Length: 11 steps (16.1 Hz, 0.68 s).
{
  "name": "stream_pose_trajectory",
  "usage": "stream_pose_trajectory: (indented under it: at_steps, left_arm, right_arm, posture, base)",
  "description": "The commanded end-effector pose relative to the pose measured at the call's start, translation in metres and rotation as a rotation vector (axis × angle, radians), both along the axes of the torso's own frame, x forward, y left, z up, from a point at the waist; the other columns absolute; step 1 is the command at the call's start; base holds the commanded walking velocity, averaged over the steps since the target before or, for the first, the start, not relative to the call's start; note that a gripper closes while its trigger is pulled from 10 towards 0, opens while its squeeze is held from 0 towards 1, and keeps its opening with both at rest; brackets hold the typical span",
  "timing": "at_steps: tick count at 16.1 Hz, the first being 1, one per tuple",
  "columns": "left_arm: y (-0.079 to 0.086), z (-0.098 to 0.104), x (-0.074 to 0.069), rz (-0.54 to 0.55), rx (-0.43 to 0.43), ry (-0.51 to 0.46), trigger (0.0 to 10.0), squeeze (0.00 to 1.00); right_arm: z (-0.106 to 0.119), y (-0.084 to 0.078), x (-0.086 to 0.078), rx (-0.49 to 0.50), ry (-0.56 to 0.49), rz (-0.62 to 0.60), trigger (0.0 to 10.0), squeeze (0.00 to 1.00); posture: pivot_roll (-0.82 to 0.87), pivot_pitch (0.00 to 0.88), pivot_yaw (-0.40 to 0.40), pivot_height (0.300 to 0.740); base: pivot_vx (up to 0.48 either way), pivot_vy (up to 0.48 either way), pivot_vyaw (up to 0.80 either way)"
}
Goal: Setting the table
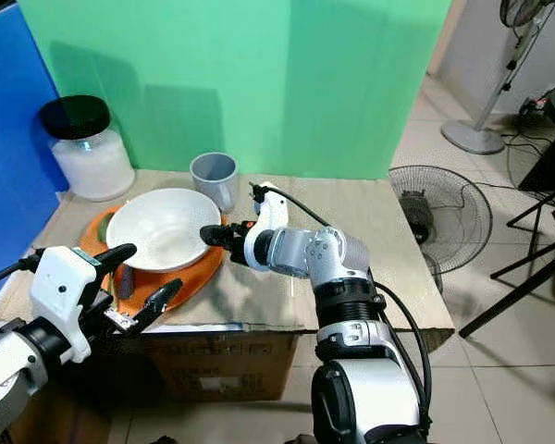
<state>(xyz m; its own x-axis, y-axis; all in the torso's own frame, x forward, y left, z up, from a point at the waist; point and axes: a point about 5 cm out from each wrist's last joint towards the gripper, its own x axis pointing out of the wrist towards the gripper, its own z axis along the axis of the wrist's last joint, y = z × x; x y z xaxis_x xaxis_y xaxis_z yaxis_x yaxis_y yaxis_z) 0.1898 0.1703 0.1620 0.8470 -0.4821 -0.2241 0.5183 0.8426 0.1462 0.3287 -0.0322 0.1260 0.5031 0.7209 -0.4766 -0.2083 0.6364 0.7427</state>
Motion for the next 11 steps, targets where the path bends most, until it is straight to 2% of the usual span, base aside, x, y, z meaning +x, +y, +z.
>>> stream_pose_trajectory:
  at_steps: [1,6,11]
  left_arm:
    - [-0.003,0.002,-0.002,-0.017,0.004,-0.003,10.0,0.0]
    - [-0.001,0.0,-0.005,-0.014,0.014,0.016,10.0,0.0]
    - [0.003,0.002,-0.009,0.005,0.023,0.02,10.0,0.0]
  right_arm:
    - [0.019,0.039,-0.004,0.083,-0.016,0.074,0.1,0.0]
    - [0.018,0.056,-0.006,0.089,0.003,0.083,0.0,0.0]
    - [0.017,0.066,-0.009,0.113,0.032,0.104,0.0,0.0]
  posture:
    - [-0.01,0.0,-0.026,0.74]
    - [0.0,0.0,-0.025,0.74]
    - [0.01,0.008,-0.03,0.74]
  base:
    - [0.0,0.0,0.0]
    - [0.0,0.0,0.0]
    - [0.0,0.0,0.0]
